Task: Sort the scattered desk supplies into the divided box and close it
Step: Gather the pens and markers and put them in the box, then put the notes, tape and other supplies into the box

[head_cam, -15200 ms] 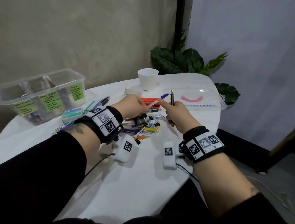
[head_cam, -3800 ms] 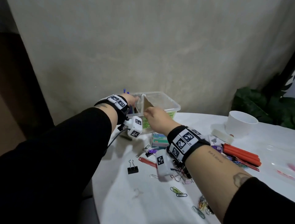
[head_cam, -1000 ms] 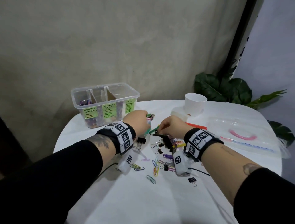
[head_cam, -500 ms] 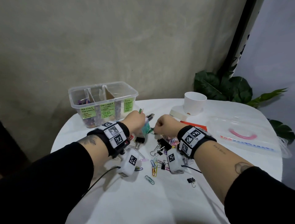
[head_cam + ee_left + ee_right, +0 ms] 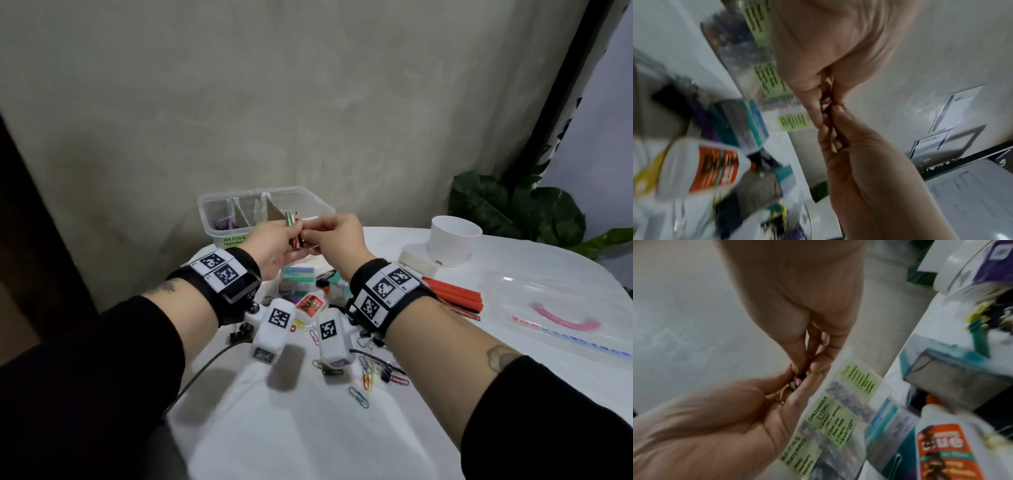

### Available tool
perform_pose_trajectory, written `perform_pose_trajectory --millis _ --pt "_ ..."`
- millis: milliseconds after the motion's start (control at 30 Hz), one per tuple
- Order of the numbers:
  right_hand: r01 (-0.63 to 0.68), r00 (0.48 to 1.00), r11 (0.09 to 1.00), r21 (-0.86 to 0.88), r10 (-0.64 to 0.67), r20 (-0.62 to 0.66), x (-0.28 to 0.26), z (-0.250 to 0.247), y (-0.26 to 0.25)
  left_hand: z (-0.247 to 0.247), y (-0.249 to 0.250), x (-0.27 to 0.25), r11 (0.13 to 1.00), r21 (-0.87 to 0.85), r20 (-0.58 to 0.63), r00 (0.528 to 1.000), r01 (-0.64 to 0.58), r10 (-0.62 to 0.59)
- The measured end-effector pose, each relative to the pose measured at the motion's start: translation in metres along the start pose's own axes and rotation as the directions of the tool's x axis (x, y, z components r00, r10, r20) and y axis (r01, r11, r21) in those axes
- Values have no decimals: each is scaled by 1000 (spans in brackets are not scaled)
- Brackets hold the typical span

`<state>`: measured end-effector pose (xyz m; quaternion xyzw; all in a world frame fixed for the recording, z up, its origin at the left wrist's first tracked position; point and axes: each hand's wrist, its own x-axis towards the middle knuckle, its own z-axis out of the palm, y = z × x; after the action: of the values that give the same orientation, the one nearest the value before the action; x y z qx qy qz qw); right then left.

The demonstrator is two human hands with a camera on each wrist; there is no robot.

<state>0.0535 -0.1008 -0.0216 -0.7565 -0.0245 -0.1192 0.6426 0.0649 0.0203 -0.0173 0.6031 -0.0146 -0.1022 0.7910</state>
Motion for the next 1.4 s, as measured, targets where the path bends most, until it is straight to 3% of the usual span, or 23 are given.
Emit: perform_pose_trajectory --millis 100,167,233,333,433,500,600,667,733,800,833,900,967,1033,1133,1200,1400 --pt "141 990 966 -219 -140 20 1 26 -6 -31 26 18 964 213 -157 968 -160 195" --pt "267 964 849 -457 -241 114 0 38 -9 -54 46 29 844 499 -242 904 -196 353" --pt "362 931 720 -592 -240 277 4 47 -7 -76 57 38 680 729 -276 878 -74 392" --pt "359 918 603 -712 -90 387 10 56 -2 -99 51 51 436 887 -314 893 155 321" --pt "366 913 558 -745 -60 403 15 59 6 -99 39 57 189 940 -329 895 283 299" --pt "364 912 572 -735 -57 407 17 59 8 -91 37 53 102 945 -328 907 312 264" --pt "338 920 640 -690 -70 385 17 56 11 -81 39 47 59 952 -305 936 299 176" --pt "318 945 671 -670 -169 280 16 51 15 -82 36 46 89 967 -254 944 241 212" --pt "269 960 655 -706 -241 142 16 43 22 -82 31 40 161 985 -124 904 62 409" --pt "193 981 658 -728 -130 142 16 33 33 -73 23 22 173 968 61 836 -183 545" --pt "169 979 631 -757 -17 205 13 29 37 -68 17 12 151 955 136 828 -256 545" --pt "193 922 526 -828 191 336 7 22 45 -60 6 -9 78 966 200 906 -246 374" --pt "220 883 461 -860 281 376 2 18 46 -57 -2 -22 -103 986 133 990 -128 47" --pt "196 890 479 -855 279 361 0 13 44 -58 -5 -32 -312 949 -22 972 -54 -235" --pt "183 891 501 -846 279 358 -4 3 37 -58 -4 -43 -450 891 -130 919 -57 -373" --pt "191 880 475 -859 305 365 -10 -5 34 -60 -10 -43 -430 900 -105 927 -65 -360" --pt "159 845 434 -887 405 350 -22 -42 24 -53 -32 -40 -217 969 46 953 -115 -299"
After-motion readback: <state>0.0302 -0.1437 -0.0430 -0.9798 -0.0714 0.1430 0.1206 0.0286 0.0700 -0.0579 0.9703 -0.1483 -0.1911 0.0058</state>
